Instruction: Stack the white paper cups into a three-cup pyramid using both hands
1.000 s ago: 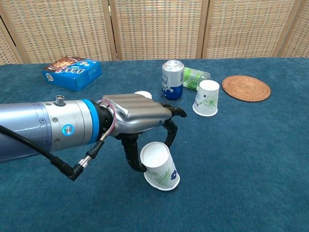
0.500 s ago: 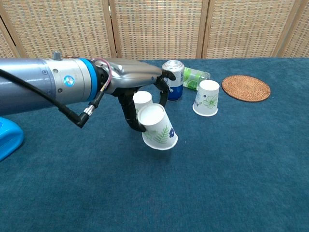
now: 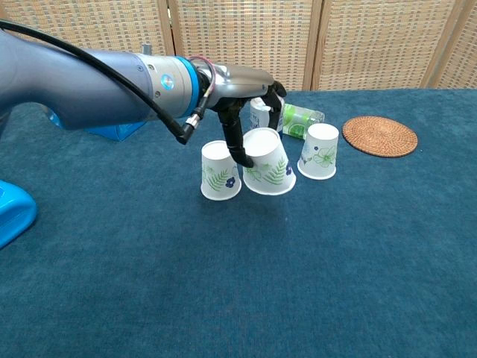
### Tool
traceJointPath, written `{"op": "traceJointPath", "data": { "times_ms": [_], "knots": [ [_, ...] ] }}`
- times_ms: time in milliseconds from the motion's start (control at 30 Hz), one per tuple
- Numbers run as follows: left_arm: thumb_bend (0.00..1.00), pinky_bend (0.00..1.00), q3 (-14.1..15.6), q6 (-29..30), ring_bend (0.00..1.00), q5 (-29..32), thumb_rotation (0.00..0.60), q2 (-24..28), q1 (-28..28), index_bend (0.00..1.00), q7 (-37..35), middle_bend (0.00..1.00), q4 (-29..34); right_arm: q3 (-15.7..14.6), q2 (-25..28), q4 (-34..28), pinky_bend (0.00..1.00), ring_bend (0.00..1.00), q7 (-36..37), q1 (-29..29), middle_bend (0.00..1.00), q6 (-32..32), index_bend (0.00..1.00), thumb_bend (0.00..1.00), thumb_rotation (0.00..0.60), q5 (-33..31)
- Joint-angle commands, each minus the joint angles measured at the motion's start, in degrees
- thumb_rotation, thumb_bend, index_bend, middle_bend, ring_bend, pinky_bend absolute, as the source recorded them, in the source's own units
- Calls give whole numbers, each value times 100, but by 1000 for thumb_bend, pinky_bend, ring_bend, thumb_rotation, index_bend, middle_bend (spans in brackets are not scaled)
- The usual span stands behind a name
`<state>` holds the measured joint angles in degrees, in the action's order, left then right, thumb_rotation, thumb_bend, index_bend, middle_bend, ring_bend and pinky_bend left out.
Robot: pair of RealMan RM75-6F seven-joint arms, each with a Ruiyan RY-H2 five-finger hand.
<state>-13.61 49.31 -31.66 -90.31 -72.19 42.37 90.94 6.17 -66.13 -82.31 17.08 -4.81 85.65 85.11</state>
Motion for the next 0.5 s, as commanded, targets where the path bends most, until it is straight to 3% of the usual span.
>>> {"op": "traceJointPath", "data": {
  "times_ms": [33,500],
  "knots": [
    [234,97,-48,-57,0,213,600,-209,-168,464,-46,0,-241,-4,-3,25,79,0,9,-16,0,-33,50,132,600,-10],
    [233,97,114,-106,0,754,600,-402,-513,464,132,0,-928,2,-15,74,79,0,78,-15,0,19,51,131,600,27]
  ]
}}
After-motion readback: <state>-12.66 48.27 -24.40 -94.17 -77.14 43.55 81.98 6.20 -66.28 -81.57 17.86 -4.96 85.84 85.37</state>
